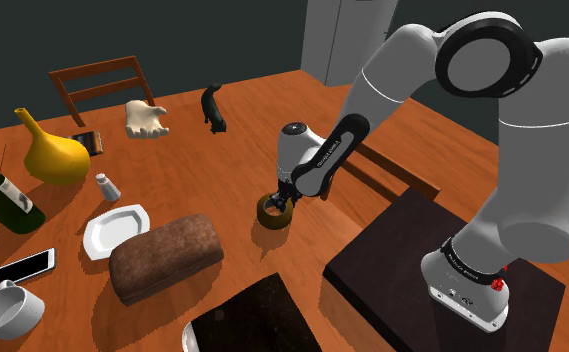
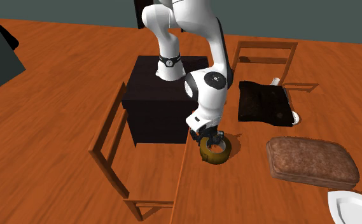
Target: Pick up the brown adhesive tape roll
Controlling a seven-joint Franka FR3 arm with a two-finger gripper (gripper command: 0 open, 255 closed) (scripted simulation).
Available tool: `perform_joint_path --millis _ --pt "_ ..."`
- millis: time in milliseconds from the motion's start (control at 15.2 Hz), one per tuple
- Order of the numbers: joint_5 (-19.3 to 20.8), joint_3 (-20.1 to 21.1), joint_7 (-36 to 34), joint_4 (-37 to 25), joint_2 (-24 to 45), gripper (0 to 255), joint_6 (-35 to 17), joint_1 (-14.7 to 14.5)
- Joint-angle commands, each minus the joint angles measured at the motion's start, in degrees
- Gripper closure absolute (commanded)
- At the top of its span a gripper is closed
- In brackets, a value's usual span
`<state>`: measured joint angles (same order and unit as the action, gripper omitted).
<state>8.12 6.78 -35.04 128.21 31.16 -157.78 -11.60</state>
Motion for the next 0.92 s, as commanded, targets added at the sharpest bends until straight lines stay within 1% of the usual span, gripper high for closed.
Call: perform_joint_path --millis 0,198,858 --pt "0.0 -0.01 0.0 0.0 0.06 255 -0.03 0.0" --pt "0.0 0.0 -0.05 -0.01 0.05 255 0.0 -0.04" --pt "-1.83 1.79 1.25 1.84 -7.62 255 5.81 1.34"
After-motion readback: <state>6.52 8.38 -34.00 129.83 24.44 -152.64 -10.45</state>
